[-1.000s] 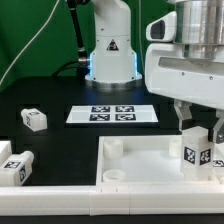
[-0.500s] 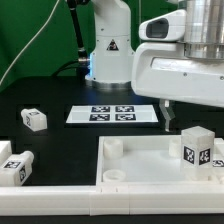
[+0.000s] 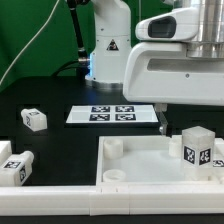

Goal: Assemble one leg

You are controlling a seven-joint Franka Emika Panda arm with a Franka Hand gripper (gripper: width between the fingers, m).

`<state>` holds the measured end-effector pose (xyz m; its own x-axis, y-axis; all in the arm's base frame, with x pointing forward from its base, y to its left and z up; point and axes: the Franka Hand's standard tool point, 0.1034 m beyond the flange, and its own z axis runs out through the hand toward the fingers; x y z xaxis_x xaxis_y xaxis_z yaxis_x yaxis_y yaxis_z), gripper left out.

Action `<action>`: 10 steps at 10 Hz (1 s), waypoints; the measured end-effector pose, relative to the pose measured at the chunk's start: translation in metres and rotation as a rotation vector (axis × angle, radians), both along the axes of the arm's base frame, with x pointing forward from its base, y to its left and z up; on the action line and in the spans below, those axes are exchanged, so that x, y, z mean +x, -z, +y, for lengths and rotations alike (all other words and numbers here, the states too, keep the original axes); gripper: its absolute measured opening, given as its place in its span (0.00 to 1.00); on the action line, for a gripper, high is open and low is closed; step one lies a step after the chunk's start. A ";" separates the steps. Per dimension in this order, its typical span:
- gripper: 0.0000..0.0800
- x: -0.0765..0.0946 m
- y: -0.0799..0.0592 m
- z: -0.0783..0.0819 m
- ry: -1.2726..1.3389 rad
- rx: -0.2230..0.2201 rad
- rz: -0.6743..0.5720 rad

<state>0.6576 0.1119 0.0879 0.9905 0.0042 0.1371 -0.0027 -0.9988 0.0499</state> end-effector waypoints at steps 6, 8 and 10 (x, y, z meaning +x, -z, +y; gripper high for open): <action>0.48 0.001 0.000 -0.005 -0.214 -0.049 0.011; 0.35 0.001 0.000 -0.004 -0.202 -0.046 0.010; 0.35 0.001 0.000 -0.004 -0.200 -0.046 0.010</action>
Offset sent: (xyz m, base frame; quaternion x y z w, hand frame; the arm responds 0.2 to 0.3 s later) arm 0.0000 -0.0017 -0.0024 -0.0026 -0.0034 -0.1258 0.9920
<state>0.6583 0.1076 0.0879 0.9706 0.2072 0.1225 0.1964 -0.9760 0.0945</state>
